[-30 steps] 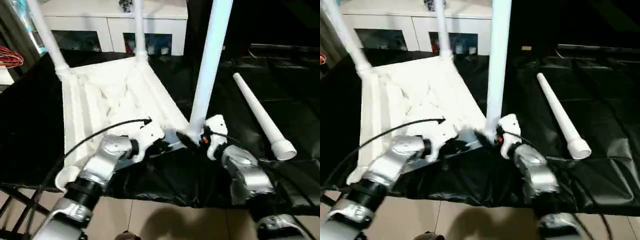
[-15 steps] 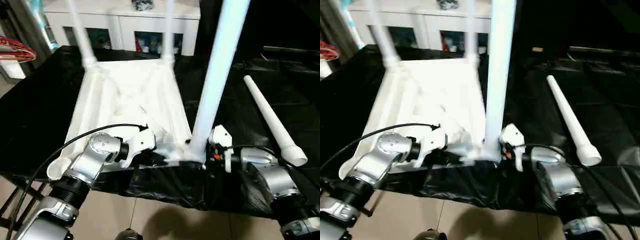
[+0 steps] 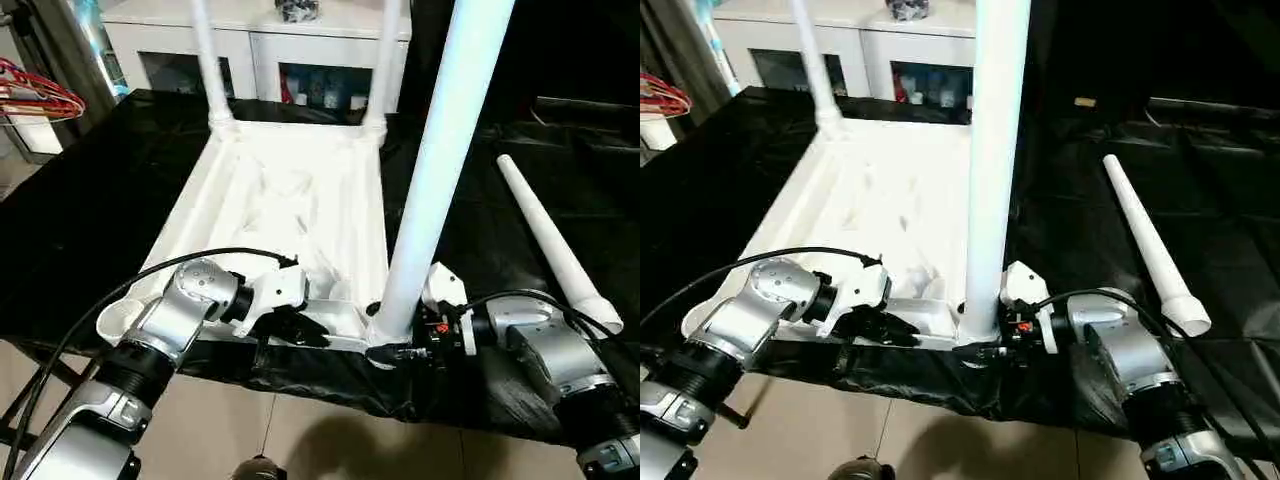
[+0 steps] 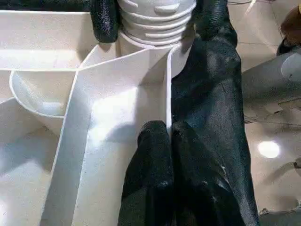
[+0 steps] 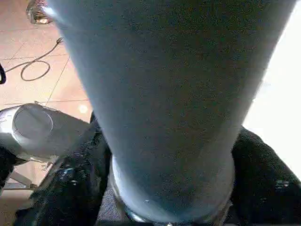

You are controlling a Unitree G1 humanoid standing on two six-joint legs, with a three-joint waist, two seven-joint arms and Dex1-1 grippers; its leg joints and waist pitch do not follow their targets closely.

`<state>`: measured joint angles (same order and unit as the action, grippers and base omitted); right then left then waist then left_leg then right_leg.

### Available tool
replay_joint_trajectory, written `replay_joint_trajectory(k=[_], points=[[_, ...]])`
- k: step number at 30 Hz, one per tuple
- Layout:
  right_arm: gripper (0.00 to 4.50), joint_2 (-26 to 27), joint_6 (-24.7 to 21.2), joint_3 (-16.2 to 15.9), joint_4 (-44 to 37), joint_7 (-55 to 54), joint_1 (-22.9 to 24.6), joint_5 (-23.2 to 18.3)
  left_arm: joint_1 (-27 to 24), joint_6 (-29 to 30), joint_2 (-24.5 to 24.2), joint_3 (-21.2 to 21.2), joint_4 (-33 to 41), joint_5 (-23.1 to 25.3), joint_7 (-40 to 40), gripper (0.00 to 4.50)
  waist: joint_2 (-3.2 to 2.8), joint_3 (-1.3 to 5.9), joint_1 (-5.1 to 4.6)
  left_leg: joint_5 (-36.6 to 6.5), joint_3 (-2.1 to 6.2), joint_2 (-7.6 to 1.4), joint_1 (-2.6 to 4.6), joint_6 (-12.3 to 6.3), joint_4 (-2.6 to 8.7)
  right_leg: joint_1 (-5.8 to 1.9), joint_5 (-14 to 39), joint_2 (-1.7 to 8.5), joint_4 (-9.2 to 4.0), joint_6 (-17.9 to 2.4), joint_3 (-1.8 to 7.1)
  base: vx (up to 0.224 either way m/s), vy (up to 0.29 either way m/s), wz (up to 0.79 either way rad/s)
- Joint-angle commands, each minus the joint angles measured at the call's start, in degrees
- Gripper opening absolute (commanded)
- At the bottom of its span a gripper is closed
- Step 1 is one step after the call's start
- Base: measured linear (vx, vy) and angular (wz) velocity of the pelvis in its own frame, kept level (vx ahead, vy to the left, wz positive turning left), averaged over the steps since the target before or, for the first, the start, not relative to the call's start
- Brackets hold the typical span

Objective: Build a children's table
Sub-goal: Rotate leg to tighten

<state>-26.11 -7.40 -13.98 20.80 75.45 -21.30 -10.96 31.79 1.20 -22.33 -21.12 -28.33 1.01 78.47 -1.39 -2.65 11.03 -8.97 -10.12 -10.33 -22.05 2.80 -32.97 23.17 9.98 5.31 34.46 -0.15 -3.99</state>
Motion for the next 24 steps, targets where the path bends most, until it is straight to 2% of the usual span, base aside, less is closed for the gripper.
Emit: replay_joint_trajectory(k=[1, 4, 5, 8, 10, 11, 13, 15, 16, 17, 18, 19, 20, 21, 24], points=[[3.09, 0.74, -0.7, -2.86, -2.15, 2.39, 0.88, -0.44, 1.87, -0.82, 1.01, -0.49, 0.51, -0.36, -0.63, 0.0, 0.82, 3.81, -0.25, -14.92, 0.77, -3.17, 1.19, -2.61, 3.68, -2.39, 14.39, 3.77, -3.82, -11.8, 2.51, 0.0, 0.0, 0.0], [2.89, 0.98, -1.0, -2.98, -2.37, 2.05, 1.29, -0.54, 1.6, -1.0, 1.17, -0.05, 0.3, -0.5, -1.02, 0.0, 0.83, 3.86, -0.04, -14.4, 0.76, -3.17, 1.16, -2.77, 3.63, -2.38, 13.59, 3.73, -3.7, -11.9, 2.49, 0.0, 0.0, 0.0], [2.84, 1.22, -1.2, -2.9, -2.42, 1.74, 1.4, -0.54, 1.47, -1.02, 1.22, 0.21, 0.29, -0.66, -1.36, 0.0, 1.06, 3.85, -0.12, -14.29, 0.71, -3.14, 1.1, -2.87, 3.61, -2.4, 13.48, 3.7, -3.7, -11.91, 2.48, 0.0, 0.0, 0.0], [2.79, 2.55, -1.68, -1.86, -2.11, -0.34, 1.57, -0.91, 1.02, -0.45, 1.69, 1.46, 0.45, -1.46, -2.98, 0.0, 0.81, 3.83, -0.09, -14.54, 0.77, -3.12, 1.1, -2.7, 3.65, -2.39, 14.48, 3.75, -3.76, -11.63, 2.48, 0.0, 0.0, 0.0], [2.78, 3.77, -2.43, -0.71, -1.74, -2.58, 1.54, -1.44, 0.77, 0.35, 2.18, 2.57, 0.67, -1.8, -4.96, 0.0, 0.85, 3.7, -0.17, -15.48, 0.8, -3.12, 1.11, -2.26, 3.77, -2.35, 15.76, 3.78, -3.92, -11.34, 2.49, 0.0, 0.0, 0.0], [2.77, 5.03, -2.34, 0.54, -0.89, -5.23, 1.39, -1.64, 0.75, 0.98, 2.75, 3.45, 0.61, -1.89, -6.97, 0.0, 0.68, 3.62, -0.32, -16.41, 0.89, -3.11, 1.11, -1.67, 3.88, -2.27, 17.34, 3.86, -4.03, -10.98, 2.52, 0.0, 0.0, 0.0], [2.77, 6.34, -2.33, 1.78, 0.03, -8.1, 1.2, -1.71, 0.76, 1.79, 3.38, 4.25, 0.55, -1.89, -9.07, 0.0, 0.83, 3.49, -0.5, -18.25, 0.98, -3.03, 1.23, -0.83, 3.99, -2.18, 20.64, 3.9, -4.38, -10.06, 2.48, 0.0, 0.0, 0.0], [2.77, 10.32, -0.39, 5.37, 3.59, -17.4, 0.36, -1.32, 0.58, 3.11, 5.28, 5.84, 0.51, -1.49, -14.59, 0.0, 0.82, 3.43, -1.31, -19.85, 1.23, -2.95, 1.23, 0.68, 4.21, -2.0, 22.29, 4.15, -4.51, -9.67, 2.5, 0.0, 0.0, 0.0], [2.77, 11.06, -0.18, 6.0, 4.25, -19.2, 0.2, -1.2, 0.47, 3.21, 5.63, 6.0, 0.61, -1.31, -15.58, 0.0, 0.87, 3.37, -1.66, -20.26, 1.26, -2.85, 1.18, 0.89, 4.23, -2.01, 22.83, 4.11, -4.61, -9.56, 2.45, 0.0, 0.0, 0.0], [2.77, 11.96, 0.14, 6.75, 5.06, -21.38, -0.02, -1.04, 0.33, 3.34, 6.05, 6.19, 0.75, -1.09, -16.77, 0.0, 0.97, 3.4, -2.28, -20.02, 1.41, -2.79, 0.88, 1.08, 4.35, -2.33, 22.84, 4.08, -4.51, -9.14, 2.34, 0.0, 0.0, 0.0], [2.77, 14.65, 2.29, 9.0, 8.0, -28.45, -0.88, -0.13, -0.24, 3.94, 7.62, 6.46, 1.69, -0.09, -20.58, 0.0, 0.67, 3.51, -2.72, -20.06, 1.35, -2.82, 0.98, 1.24, 4.28, -2.15, 21.71, 4.07, -4.58, -9.23, 2.41, 0.0, 0.0, 0.0], [2.77, 15.95, 2.57, 9.99, 9.62, -32.51, -1.5, 0.51, -0.56, 4.45, 8.65, 6.62, 2.4, 0.68, -23.19, 0.0, 0.8, 3.53, -3.32, -19.66, 1.39, -2.72, 0.83, 1.31, 4.27, -2.28, 20.21, 3.94, -4.38, -9.78, 2.35, 0.0, 0.0, 0.0], [2.77, 16.06, 2.63, 10.08, 9.75, -32.84, -1.55, 0.56, -0.59, 4.56, 8.77, 6.66, 2.48, 0.71, -23.43, 0.0, 0.81, 3.58, -3.5, -19.34, 1.34, -2.73, 0.9, 1.17, 4.27, -2.29, 19.54, 3.86, -4.38, -9.93, 2.32, 0.0, 0.0, 0.0], [2.77, 17.76, 3.47, 11.35, 11.69, -37.87, -2.27, 1.26, -1.09, 6.13, 10.65, 7.21, 3.7, 1.23, -27.14, 0.0, 0.81, 3.53, -4.0, -18.36, 1.18, -2.67, 0.83, 0.86, 4.17, -2.26, 18.05, 3.78, -4.29, -10.47, 2.39, 0.0, 0.0, 0.0], [2.77, 20.91, 4.98, 13.1, 15.28, -46.63, -3.49, 3.12, -2.35, 8.49, 13.99, 7.35, 5.82, 2.39, -33.1, 0.0, 0.62, 3.72, -4.27, -15.71, 1.0, -2.57, 0.76, -0.19, 3.91, -2.42, 15.73, 3.67, -4.2, -10.74, 2.38, 0.0, 0.0, 0.0]])
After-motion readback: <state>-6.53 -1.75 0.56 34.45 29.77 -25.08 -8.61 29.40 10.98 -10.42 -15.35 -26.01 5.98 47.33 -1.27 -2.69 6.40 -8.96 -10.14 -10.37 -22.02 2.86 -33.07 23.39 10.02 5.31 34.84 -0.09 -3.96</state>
